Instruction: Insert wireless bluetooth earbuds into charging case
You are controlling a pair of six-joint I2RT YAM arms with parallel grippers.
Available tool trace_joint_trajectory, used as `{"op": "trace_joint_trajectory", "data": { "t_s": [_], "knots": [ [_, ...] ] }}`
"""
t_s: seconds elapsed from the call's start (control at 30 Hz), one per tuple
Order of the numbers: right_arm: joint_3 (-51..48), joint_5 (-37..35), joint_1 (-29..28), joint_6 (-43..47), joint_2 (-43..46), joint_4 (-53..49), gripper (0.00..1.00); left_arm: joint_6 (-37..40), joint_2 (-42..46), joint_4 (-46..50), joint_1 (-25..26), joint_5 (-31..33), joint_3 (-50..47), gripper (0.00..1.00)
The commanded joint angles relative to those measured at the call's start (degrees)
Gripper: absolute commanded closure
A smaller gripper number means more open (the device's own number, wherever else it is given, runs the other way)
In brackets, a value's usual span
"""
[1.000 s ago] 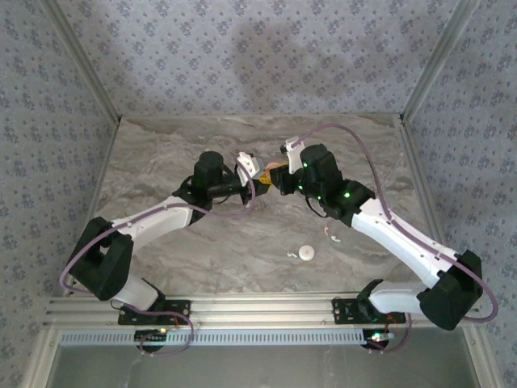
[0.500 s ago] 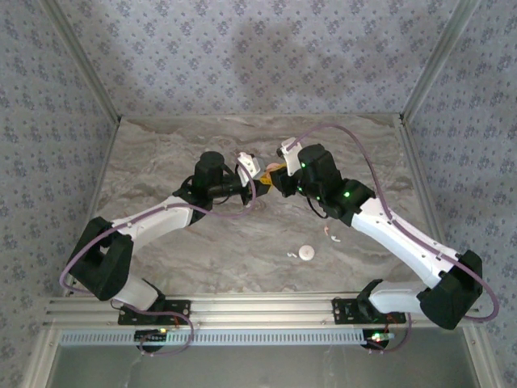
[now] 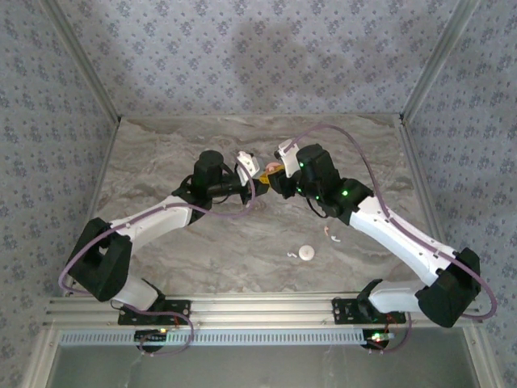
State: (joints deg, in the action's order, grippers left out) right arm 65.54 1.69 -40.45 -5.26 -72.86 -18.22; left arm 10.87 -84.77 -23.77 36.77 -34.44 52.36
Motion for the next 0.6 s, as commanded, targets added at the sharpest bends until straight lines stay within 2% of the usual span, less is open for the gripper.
{"op": "trace_joint_trajectory", "data": {
  "t_s": [0.0, 0.3, 0.57],
  "knots": [
    [0.7, 0.3, 0.6, 0.2, -0.1, -2.5, 0.72, -0.1, 2.2, -3.0, 0.3, -1.3, 2.6, 0.82],
    [-0.1, 2.6, 2.0, -2.0, 1.8, -0.7, 0.54, -0.9, 1.6, -3.1, 0.3, -1.2, 2.4, 0.82],
    [-0.2, 7.6, 3.7, -4.0, 3.2, 1.1, 0.44, -1.5, 0.8, -3.2, 0.3, -1.7, 2.5, 0.82]
  ]
}}
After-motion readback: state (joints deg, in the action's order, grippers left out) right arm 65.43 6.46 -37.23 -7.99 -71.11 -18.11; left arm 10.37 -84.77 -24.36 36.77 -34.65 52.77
